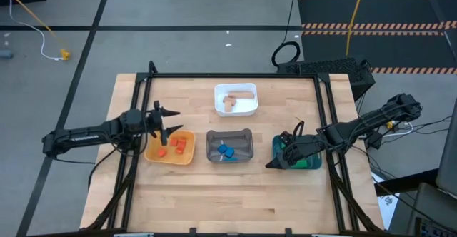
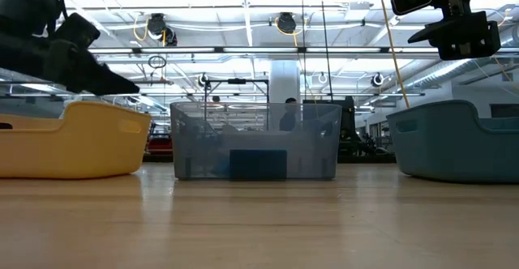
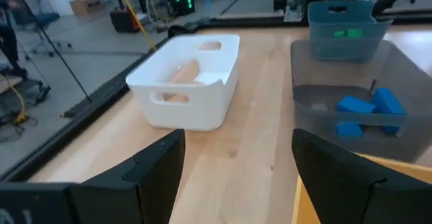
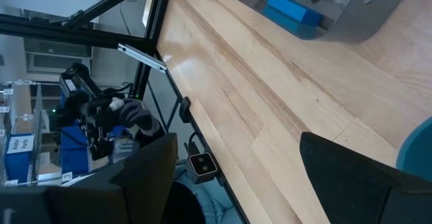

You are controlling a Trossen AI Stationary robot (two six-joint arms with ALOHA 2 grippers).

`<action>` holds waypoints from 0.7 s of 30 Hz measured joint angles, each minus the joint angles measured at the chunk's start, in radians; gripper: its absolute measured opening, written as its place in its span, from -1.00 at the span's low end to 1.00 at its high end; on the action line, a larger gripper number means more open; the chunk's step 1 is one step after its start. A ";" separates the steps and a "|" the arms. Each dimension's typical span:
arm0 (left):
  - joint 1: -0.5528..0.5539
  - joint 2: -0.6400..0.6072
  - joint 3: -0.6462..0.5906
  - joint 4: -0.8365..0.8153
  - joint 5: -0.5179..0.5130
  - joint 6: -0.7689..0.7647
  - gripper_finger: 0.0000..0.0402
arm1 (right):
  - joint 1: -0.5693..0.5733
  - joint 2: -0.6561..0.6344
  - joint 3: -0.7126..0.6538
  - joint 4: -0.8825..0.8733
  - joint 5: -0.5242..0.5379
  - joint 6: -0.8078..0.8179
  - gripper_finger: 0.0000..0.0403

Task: Sort & place blocks by color
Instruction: Return to Home Position

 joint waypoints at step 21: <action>-0.005 0.014 -0.013 0.075 -0.079 -0.157 0.36 | 0.000 0.000 0.000 0.000 0.000 0.000 0.50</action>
